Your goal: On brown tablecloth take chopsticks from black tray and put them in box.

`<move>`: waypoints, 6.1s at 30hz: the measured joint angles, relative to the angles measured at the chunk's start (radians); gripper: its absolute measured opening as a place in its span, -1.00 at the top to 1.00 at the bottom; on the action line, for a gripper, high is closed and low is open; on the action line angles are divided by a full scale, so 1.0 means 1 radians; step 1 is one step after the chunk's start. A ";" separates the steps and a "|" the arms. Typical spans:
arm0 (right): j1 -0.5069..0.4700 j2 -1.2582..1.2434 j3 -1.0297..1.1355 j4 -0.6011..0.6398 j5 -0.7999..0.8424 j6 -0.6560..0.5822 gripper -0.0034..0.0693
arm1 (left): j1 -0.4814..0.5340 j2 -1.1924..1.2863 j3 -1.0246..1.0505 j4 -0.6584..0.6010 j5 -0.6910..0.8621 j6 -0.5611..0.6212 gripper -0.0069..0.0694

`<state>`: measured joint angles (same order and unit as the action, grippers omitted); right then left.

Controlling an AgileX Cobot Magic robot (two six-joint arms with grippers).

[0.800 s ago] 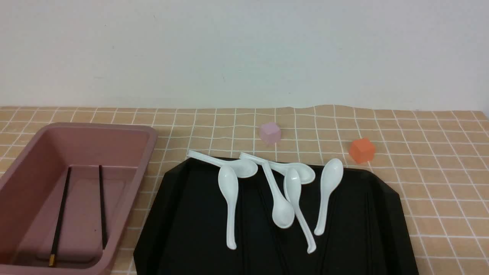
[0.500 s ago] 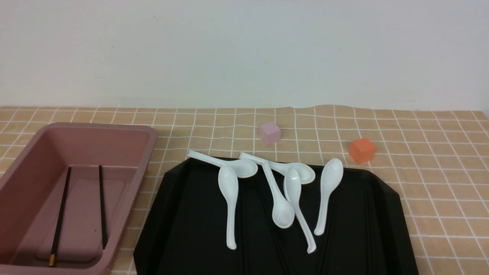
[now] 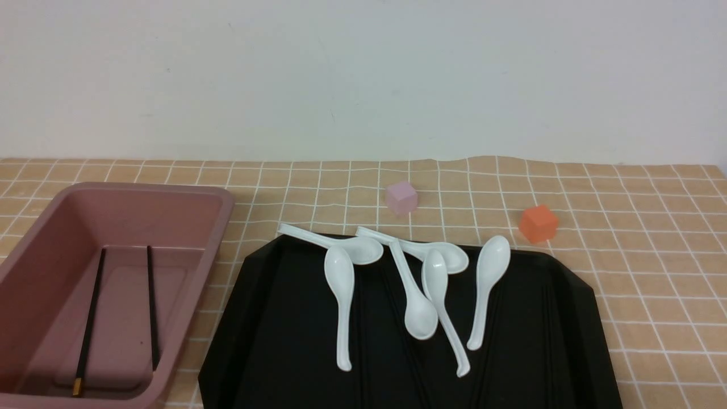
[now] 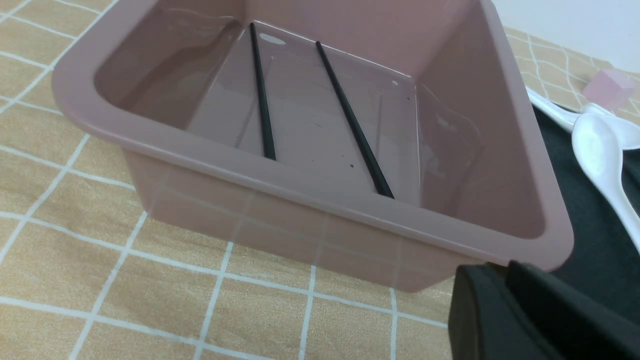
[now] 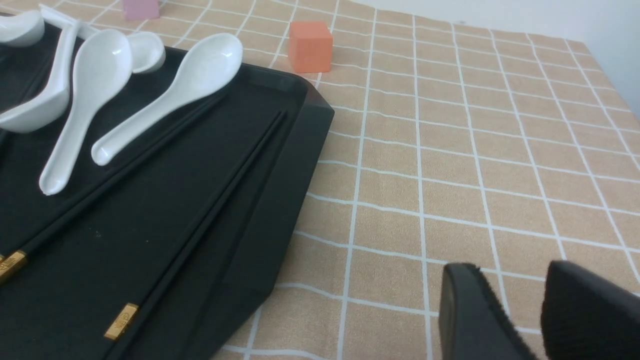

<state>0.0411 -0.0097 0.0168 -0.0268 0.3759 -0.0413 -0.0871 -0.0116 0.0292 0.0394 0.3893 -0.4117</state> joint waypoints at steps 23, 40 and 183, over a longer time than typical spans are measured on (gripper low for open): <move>0.000 0.000 0.000 0.000 0.000 0.000 0.25 | 0.000 0.000 0.000 -0.246 -0.051 -0.159 0.55; 0.000 0.000 0.000 0.000 0.000 0.000 0.25 | 0.000 0.032 -0.173 -0.705 -0.089 -0.276 0.85; 0.000 0.000 0.000 0.000 0.000 0.000 0.25 | 0.152 0.338 -0.529 -0.536 0.373 0.515 0.85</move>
<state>0.0411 -0.0097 0.0168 -0.0268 0.3759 -0.0413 0.0651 0.3263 -0.5003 -0.4969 0.7622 0.1037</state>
